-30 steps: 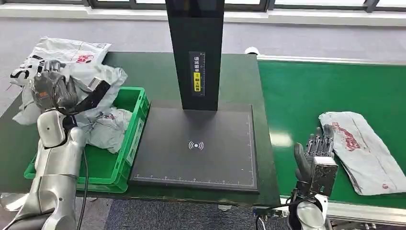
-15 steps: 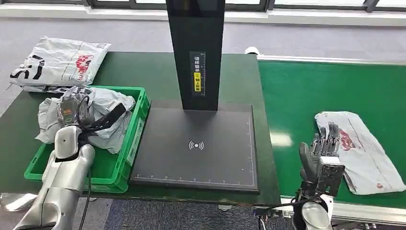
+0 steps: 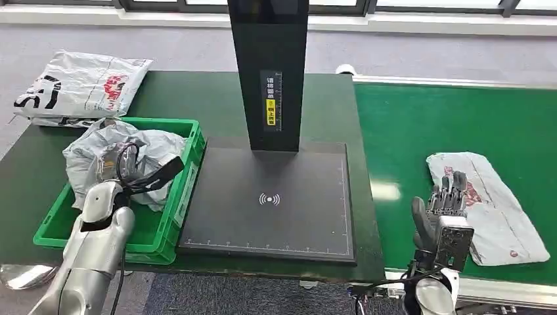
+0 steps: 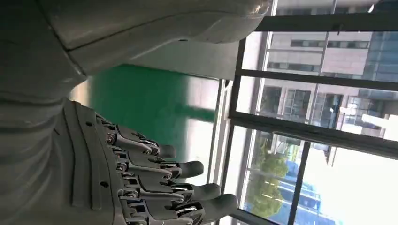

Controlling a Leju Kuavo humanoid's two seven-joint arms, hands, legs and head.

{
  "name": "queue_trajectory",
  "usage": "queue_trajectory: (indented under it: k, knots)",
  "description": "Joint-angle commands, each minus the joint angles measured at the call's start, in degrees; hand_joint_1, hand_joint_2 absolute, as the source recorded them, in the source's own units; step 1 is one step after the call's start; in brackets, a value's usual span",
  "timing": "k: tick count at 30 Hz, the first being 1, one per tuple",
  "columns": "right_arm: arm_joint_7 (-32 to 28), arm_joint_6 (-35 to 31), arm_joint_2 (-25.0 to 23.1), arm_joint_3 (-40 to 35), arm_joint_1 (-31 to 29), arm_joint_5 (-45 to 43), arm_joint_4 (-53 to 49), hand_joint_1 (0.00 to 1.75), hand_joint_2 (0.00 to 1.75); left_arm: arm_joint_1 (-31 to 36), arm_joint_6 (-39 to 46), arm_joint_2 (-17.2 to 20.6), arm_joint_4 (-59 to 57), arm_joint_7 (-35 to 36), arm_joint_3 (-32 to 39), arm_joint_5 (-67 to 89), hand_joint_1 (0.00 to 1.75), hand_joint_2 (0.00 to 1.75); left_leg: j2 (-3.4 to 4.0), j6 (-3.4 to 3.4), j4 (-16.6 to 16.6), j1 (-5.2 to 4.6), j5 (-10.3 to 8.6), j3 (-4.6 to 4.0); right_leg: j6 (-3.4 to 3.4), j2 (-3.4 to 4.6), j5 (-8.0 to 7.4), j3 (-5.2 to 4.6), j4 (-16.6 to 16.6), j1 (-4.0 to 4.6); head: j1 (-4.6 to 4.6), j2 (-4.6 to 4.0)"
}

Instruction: Moved the parcel from conveyor to table for the left to box.

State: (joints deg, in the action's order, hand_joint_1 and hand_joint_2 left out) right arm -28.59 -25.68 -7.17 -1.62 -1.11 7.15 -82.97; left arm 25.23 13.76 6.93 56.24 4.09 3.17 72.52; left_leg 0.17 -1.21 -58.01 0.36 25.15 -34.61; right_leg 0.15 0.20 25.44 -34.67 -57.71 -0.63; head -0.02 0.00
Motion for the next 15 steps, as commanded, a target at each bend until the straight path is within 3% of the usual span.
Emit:
queue_trajectory:
  k: [1, 4, 5, 6, 15]
  knots:
    - [1.43, 0.64, -2.03, 1.94, -0.67, 1.32, 0.74, 0.00, 1.75, 4.42, 6.95, -3.71, -1.26, -3.18, 3.86, -18.68, 0.00, 0.00, -0.22, 0.03, 0.02, 0.04, -0.02, 0.04, 0.00, -0.22, 0.04, 0.14, 0.06, 0.05, 0.00, 0.00]
    - [1.97, 0.79, -1.50, 0.03, -1.98, 2.13, 2.63, 0.00, 1.75, 9.92, 13.53, -3.86, -3.86, -13.51, 8.13, -35.02, 0.00, 0.00, -0.23, 0.01, -0.06, 0.08, -0.05, -0.11, -0.01, -0.25, 0.00, 0.01, -0.01, 0.11, 0.00, 0.00]
    - [2.25, 1.17, -0.20, -1.56, -3.03, 3.27, 3.89, 0.00, 1.75, 11.39, 16.02, -5.97, -0.68, -21.92, 11.76, -44.36, 0.00, 0.00, -0.29, 0.02, -0.10, 0.12, -0.07, -0.14, -0.02, -0.32, -0.01, 0.01, -0.02, 0.14, 0.00, 0.00]
    - [2.69, 0.83, 0.42, -2.84, -4.66, 3.30, 5.49, 0.00, 1.75, 11.91, 16.92, -5.69, 0.16, -25.29, 9.81, -49.15, 0.00, 0.00, -0.23, 0.02, -0.05, 0.10, -0.07, -0.09, -0.02, -0.26, -0.02, 0.04, 0.01, 0.13, 0.00, 0.00]
    - [3.61, 0.23, 1.46, -6.03, -7.20, 3.95, 8.32, 0.00, 1.75, 8.84, 20.49, -5.64, 5.99, -20.88, 0.12, -46.00, 0.00, 0.00, -0.18, -0.01, 0.04, 0.03, -0.12, 0.06, -0.12, -0.19, -0.13, 0.14, 0.06, 0.13, 0.00, 0.00]
